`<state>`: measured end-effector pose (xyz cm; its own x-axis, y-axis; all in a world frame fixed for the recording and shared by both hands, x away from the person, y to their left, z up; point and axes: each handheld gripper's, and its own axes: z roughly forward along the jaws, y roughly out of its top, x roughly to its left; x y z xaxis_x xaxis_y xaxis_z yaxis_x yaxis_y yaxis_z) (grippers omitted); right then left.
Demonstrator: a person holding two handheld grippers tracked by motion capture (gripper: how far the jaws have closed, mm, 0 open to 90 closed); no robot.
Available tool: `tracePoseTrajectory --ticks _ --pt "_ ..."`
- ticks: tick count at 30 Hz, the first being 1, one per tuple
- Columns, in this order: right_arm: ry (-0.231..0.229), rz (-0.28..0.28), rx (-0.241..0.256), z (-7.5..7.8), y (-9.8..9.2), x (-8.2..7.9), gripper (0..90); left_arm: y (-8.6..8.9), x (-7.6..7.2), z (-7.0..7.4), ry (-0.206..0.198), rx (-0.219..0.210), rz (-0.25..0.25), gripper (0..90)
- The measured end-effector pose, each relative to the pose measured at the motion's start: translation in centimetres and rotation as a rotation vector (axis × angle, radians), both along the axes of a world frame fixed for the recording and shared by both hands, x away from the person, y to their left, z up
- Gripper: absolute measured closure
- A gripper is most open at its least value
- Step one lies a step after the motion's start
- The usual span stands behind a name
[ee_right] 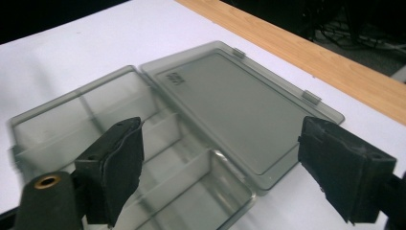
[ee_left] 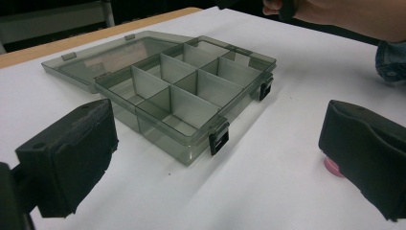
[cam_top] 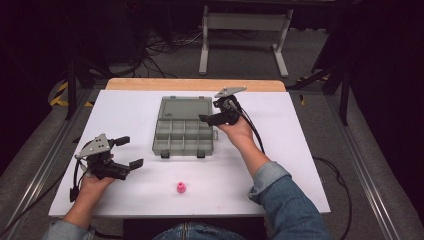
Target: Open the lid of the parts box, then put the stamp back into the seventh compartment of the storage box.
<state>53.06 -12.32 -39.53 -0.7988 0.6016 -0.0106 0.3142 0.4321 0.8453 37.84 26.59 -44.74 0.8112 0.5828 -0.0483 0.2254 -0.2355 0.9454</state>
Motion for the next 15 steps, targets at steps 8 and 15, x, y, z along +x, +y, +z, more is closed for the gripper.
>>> tracePoseTrajectory --ticks 8,15 --pt "-0.036 0.090 0.023 1.4 0.2 -3.9 16.5 0.6 -0.5 -0.1 -0.002 -0.006 0.009 0.6" --pt "-0.060 0.142 0.016 1.3 0.6 -6.4 16.1 1.2 -0.7 -0.2 0.009 -0.031 0.031 0.6"
